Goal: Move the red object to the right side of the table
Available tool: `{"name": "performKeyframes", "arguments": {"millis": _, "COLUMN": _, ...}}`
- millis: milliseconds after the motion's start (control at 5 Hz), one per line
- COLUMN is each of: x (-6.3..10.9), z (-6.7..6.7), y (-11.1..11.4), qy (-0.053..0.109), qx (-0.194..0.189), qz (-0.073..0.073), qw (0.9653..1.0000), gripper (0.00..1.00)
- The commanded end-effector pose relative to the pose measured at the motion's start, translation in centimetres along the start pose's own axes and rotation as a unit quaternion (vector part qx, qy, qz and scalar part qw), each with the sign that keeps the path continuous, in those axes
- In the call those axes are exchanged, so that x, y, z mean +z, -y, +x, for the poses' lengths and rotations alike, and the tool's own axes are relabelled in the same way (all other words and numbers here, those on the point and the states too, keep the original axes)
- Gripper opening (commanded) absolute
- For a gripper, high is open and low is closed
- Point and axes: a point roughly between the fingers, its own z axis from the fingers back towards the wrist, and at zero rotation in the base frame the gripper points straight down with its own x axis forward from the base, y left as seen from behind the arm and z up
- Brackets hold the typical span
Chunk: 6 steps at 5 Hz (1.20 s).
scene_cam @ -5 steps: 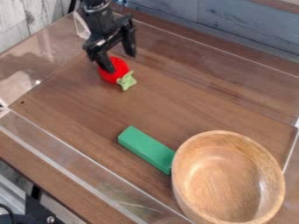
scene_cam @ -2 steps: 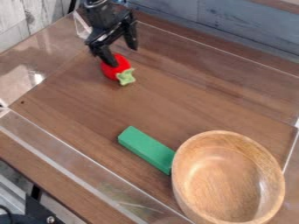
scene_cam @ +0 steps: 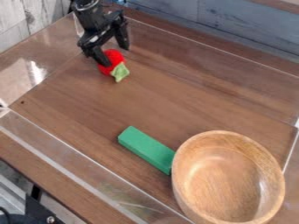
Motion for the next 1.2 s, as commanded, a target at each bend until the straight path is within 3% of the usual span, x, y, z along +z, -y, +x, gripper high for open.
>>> {"name": "performKeyframes", "arguments": {"millis": 0, "x": 0.0, "z": -1.2, "y": 1.1, "qy": 0.017, "qx": -0.002, "qz": -0.016, "qw": 0.9997, "gripper": 1.00}}
{"name": "performKeyframes", "arguments": {"millis": 200, "x": 0.1, "z": -0.8, "y": 0.9, "qy": 0.032, "qx": 0.030, "qz": -0.021, "qw": 0.9988, "gripper": 0.00}}
{"name": "performKeyframes", "arguments": {"millis": 600, "x": 2.5, "z": -3.2, "y": 2.3, "qy": 0.024, "qx": -0.003, "qz": -0.033, "qw": 0.9992, "gripper": 0.00}}
{"name": "performKeyframes", "arguments": {"millis": 1000, "x": 4.2, "z": -5.4, "y": 2.7, "qy": 0.029, "qx": 0.022, "qz": -0.048, "qw": 0.9982, "gripper": 0.00}}
